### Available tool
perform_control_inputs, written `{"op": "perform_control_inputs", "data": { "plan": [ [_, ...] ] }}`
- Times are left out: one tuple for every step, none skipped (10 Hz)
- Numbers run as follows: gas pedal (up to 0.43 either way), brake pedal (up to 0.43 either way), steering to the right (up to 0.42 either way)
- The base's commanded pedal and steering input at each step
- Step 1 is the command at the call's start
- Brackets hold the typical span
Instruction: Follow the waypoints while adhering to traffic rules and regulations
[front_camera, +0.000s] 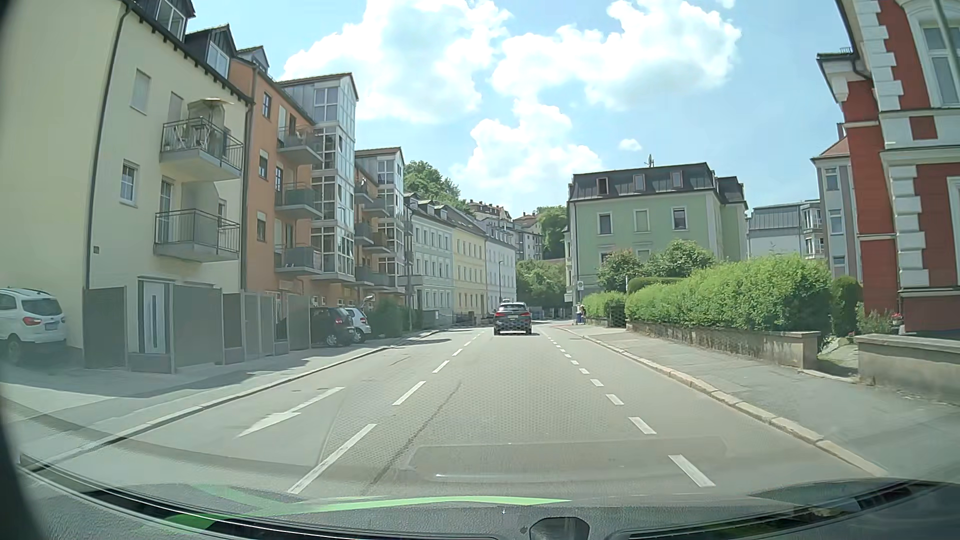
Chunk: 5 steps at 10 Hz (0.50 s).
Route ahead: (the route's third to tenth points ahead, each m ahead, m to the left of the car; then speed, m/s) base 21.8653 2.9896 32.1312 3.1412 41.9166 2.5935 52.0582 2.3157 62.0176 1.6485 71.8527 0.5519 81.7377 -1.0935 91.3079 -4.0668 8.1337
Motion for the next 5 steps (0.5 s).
{"op": "perform_control_inputs", "data": {
  "plan": [
    [0.240, 0.000, -0.009],
    [0.240, 0.000, -0.009],
    [0.240, 0.000, -0.009],
    [0.248, 0.000, -0.009],
    [0.260, 0.000, -0.009]
  ]
}}
